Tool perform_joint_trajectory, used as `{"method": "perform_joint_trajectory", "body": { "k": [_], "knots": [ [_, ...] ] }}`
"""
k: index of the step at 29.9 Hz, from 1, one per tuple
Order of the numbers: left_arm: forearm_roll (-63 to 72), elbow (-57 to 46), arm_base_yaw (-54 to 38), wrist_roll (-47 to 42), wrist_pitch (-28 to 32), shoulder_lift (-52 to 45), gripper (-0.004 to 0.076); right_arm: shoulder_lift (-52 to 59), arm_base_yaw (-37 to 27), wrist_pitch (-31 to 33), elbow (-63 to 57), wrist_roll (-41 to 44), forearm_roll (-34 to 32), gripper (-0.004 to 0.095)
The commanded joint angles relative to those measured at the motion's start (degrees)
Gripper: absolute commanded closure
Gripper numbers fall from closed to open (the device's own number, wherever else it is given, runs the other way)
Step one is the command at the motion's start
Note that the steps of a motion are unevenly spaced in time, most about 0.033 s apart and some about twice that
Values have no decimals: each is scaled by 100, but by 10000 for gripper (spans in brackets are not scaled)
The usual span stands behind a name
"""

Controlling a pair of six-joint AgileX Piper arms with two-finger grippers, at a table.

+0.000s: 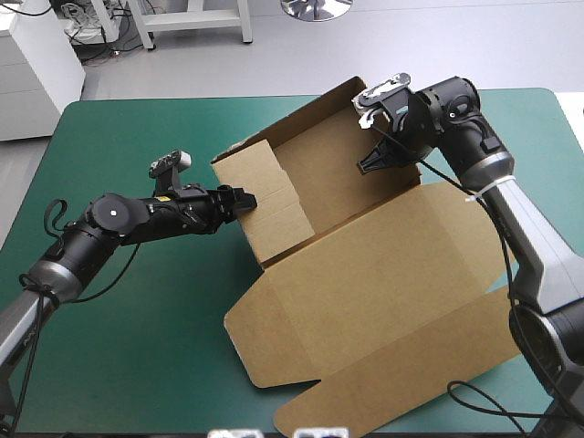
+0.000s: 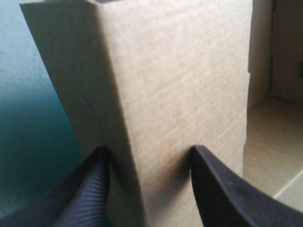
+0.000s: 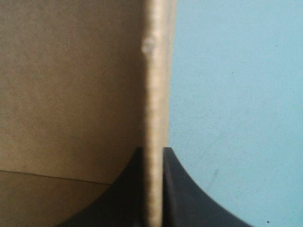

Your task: Fold the box

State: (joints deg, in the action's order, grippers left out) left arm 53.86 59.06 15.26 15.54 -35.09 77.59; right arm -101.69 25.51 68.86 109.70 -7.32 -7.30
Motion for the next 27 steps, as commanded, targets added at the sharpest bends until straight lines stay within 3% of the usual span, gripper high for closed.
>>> {"method": "perform_joint_trajectory", "body": {
  "k": [1,7,14,19,27],
  "knots": [
    [427,164,90,-13,35,-148,310,296,53,-336,213,39,556,921],
    [363,164,90,3,105,-148,155,296,53,-336,213,64,568,921],
    [688,164,90,95,-162,-124,162,296,53,-336,213,79,578,921],
    [334,164,90,-819,140,-122,167,296,53,-336,213,105,578,921],
    [-1254,164,177,-2651,356,-144,245,306,83,-393,213,177,578,921]
  ]
}}
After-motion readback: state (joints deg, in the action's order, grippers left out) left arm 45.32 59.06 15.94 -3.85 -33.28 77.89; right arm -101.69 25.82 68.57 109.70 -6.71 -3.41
